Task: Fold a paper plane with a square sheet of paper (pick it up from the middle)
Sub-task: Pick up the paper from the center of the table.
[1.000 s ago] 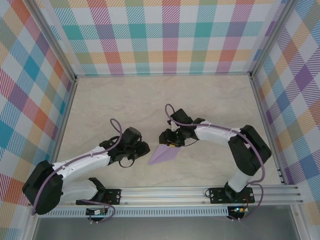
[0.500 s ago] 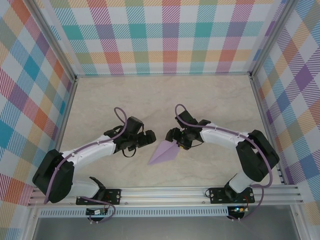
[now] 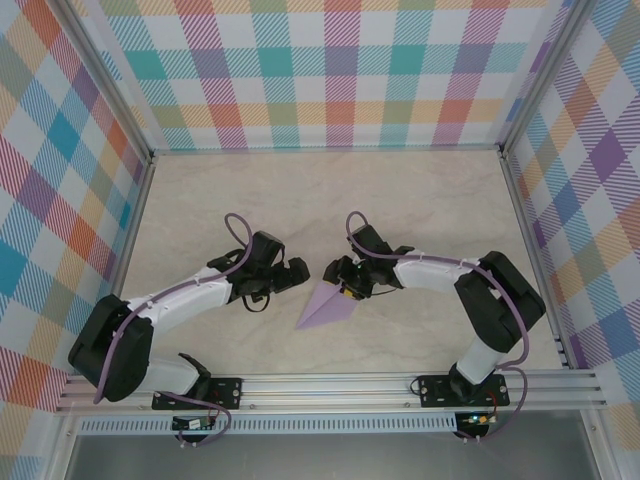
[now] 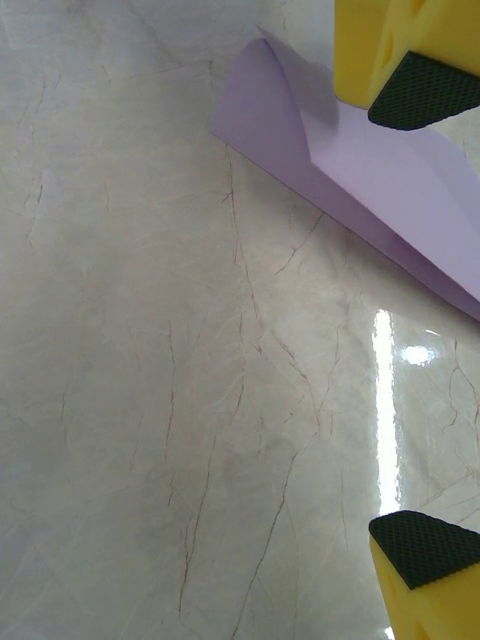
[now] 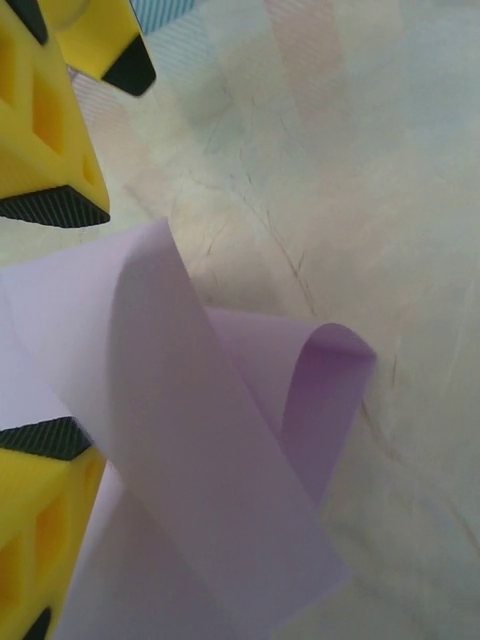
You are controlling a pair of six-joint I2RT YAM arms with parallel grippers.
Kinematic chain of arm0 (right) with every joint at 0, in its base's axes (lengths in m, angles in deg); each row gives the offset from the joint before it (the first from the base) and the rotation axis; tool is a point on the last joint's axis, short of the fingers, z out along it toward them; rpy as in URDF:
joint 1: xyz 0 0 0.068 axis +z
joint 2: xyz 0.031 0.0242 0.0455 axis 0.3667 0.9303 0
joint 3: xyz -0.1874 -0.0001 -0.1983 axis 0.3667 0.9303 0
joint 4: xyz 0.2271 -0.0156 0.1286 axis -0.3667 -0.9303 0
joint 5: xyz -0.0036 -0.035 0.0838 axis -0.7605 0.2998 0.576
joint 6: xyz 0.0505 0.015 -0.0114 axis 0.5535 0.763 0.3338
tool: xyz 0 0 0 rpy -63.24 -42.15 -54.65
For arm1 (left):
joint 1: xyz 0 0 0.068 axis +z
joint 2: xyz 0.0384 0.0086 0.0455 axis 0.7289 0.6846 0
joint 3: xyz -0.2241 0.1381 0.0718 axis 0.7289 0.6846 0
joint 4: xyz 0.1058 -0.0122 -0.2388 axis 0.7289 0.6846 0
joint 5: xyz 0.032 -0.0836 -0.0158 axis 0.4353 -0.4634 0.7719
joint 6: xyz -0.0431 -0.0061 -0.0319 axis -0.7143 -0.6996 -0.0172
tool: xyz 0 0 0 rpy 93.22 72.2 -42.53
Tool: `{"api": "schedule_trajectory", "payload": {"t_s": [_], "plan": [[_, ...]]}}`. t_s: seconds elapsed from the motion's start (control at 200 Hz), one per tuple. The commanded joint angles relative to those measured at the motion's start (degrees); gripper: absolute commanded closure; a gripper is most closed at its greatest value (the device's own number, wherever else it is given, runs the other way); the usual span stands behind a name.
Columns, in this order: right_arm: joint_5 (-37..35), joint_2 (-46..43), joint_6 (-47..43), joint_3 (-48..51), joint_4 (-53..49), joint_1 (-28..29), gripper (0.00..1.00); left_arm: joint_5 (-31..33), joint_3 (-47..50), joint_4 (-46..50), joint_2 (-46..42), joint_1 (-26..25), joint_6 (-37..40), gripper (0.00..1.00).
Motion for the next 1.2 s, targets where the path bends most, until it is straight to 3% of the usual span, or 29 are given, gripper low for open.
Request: {"api": "schedule_trajectory", "payload": {"t_s": [0.0,0.46,0.765,0.965,1.195], "plan": [[3.46,0.99,0.99,1.71,7.54,-0.02,0.48,-1.02,-0.71,1.34,0.48,1.15,0.18,0.0],[3.14,0.11,5.35,7.07,14.61,1.86,0.49,-1.17,-0.32,1.95,0.74,2.03,0.11,0.0],[-1.19,-0.87,8.65,9.44,18.13,4.31,0.51,-1.7,-0.02,1.83,1.15,2.11,0.17,0.0],[-4.16,-1.35,7.31,8.87,17.73,4.36,0.62,-1.87,0.14,2.04,0.89,2.2,0.11,0.0],[-7.46,-3.77,4.46,7.67,14.78,4.15,0.87,-4.97,0.46,1.69,-0.87,3.18,-0.3,0.0]]}}
